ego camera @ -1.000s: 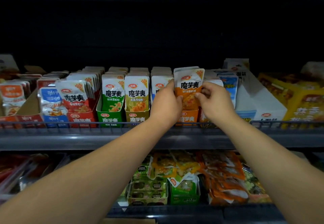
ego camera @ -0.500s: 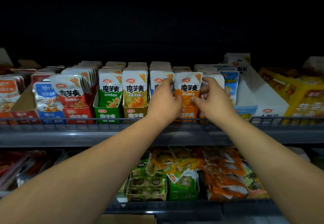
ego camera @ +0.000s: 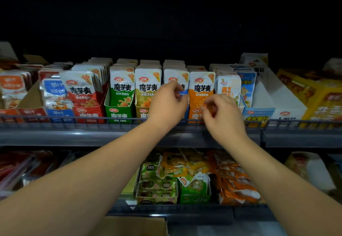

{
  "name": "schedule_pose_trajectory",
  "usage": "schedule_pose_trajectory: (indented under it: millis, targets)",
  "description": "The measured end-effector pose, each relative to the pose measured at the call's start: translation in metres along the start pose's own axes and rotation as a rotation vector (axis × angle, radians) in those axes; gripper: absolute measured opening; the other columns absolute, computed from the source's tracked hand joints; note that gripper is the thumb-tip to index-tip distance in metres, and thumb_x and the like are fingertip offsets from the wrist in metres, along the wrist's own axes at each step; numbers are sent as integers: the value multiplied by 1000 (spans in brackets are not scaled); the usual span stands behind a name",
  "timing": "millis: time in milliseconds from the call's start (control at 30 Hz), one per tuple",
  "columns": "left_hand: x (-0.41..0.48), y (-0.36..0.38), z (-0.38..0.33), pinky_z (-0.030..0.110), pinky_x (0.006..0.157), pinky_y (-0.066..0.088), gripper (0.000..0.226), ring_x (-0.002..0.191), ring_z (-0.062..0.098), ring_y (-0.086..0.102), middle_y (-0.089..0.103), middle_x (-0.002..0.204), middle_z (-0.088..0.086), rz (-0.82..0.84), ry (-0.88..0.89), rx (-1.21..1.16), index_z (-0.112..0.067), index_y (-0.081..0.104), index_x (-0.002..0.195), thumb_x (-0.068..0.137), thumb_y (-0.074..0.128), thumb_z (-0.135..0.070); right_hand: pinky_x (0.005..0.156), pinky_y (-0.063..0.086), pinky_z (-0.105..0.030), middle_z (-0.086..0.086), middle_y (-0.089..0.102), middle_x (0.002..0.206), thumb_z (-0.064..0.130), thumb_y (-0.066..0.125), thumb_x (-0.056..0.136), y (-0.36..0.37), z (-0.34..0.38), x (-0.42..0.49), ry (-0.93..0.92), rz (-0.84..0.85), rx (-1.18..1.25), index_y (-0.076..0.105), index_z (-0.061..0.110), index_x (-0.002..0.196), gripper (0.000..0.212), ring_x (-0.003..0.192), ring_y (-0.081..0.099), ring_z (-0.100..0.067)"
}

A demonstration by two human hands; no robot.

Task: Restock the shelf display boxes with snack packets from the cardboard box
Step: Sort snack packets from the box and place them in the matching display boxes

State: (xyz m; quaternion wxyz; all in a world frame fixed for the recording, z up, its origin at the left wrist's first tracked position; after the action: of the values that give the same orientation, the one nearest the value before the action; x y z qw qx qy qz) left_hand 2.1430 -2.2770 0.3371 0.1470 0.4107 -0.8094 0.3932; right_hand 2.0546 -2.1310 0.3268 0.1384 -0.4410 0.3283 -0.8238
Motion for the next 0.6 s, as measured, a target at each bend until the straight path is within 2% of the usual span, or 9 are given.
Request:
schedule_pose_trajectory:
  millis: [100, 200, 333, 467, 533, 600]
  targets:
    - [-18, -29, 12, 24, 74, 49, 13, 83, 9, 58, 59, 97, -3, -50, 20, 9, -19, 65, 108, 95, 67, -23, 73, 52, -29, 13, 60, 92, 30, 66, 92, 15, 23, -26, -39, 94, 142, 65, 23, 103, 12, 80, 56, -4]
    - [-47, -65, 41, 30, 72, 53, 6, 76, 7, 61, 64, 86, -6, -72, -30, 1, -22, 67, 98, 94, 68, -25, 71, 54, -30, 13, 62, 85, 29, 69, 91, 39, 42, -57, -10, 204, 278, 64, 26, 102, 12, 74, 59, -5]
    - [-113, -104, 109, 32, 73, 53, 10, 78, 9, 62, 65, 83, -8, 11, -172, 100, -23, 66, 100, 95, 66, -32, 70, 53, -28, 12, 62, 88, 31, 67, 94, 92, 67, -112, 31, 420, 349, 64, 26, 109, 16, 77, 59, -6]
    - [-202, -130, 198, 39, 80, 56, 36, 92, 24, 67, 69, 98, 2, 161, -334, 351, -18, 69, 110, 91, 57, -47, 73, 50, -27, 17, 59, 88, 34, 67, 92, 169, 86, -191, -45, 674, 217, 63, 26, 112, 22, 80, 59, -6]
    - [-254, -144, 250, 42, 82, 56, 36, 99, 30, 67, 69, 107, 7, 256, -468, 447, -17, 68, 116, 93, 59, -44, 78, 52, -33, 14, 61, 95, 37, 65, 92, 214, 91, -239, -87, 846, 142, 62, 25, 118, 29, 90, 61, -13]
    - [-291, -158, 285, 44, 84, 56, 35, 103, 35, 66, 68, 115, 11, 290, -552, 493, -19, 68, 117, 94, 60, -44, 84, 52, -35, 4, 66, 111, 39, 63, 93, 245, 84, -275, -91, 971, 71, 62, 23, 123, 34, 104, 62, -19]
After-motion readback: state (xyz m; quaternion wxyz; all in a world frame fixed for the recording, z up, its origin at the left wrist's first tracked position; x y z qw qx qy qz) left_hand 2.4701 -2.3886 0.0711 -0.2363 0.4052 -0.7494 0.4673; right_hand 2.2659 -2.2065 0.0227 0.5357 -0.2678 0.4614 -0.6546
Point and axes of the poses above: each hand's wrist, its own x-axis towards the middle knuckle, its own y-axis out of the palm, z = x × y, the point moved 10 cm from there along x, towards the middle knuckle
